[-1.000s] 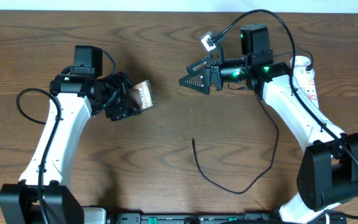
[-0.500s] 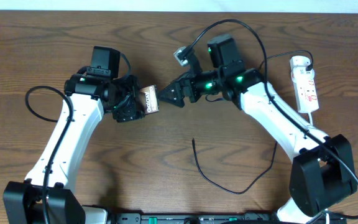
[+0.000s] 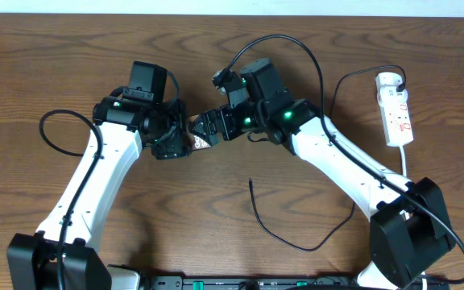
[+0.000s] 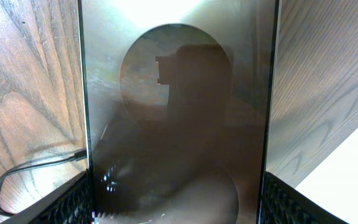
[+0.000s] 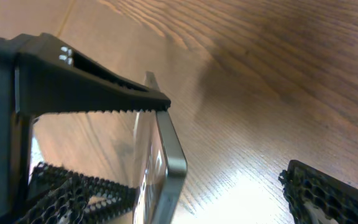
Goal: Plug charger to phone and switch on socket
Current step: 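Grasp the phone box edge with the right gripper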
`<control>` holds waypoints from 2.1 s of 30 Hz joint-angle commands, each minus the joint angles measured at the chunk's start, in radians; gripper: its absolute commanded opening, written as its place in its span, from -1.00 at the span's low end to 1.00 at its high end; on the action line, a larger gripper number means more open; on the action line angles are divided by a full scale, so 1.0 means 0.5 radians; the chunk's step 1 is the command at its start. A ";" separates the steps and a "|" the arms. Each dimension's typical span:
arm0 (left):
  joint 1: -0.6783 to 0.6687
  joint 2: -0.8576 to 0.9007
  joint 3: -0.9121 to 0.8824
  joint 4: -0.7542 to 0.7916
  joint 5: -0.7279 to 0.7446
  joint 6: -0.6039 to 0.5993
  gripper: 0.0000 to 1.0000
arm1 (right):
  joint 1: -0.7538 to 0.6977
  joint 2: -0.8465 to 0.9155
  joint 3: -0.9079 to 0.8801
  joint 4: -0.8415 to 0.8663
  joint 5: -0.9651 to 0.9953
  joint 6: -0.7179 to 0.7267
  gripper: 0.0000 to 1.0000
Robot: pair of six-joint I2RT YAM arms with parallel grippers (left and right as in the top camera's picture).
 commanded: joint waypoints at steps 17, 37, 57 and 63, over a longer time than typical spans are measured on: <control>-0.012 -0.035 0.053 0.071 0.180 -0.018 -0.86 | 0.072 0.020 0.035 0.007 0.166 0.071 0.23; -0.116 -0.035 0.053 0.164 0.188 -0.018 -0.86 | 0.072 0.021 0.035 0.005 0.166 0.071 -0.04; -0.116 -0.035 0.053 0.176 0.186 -0.018 -0.86 | 0.072 0.076 0.035 0.022 0.162 0.146 -0.66; -0.116 -0.035 0.053 0.176 0.186 -0.018 -0.86 | 0.072 0.076 0.035 0.023 0.163 0.146 -0.78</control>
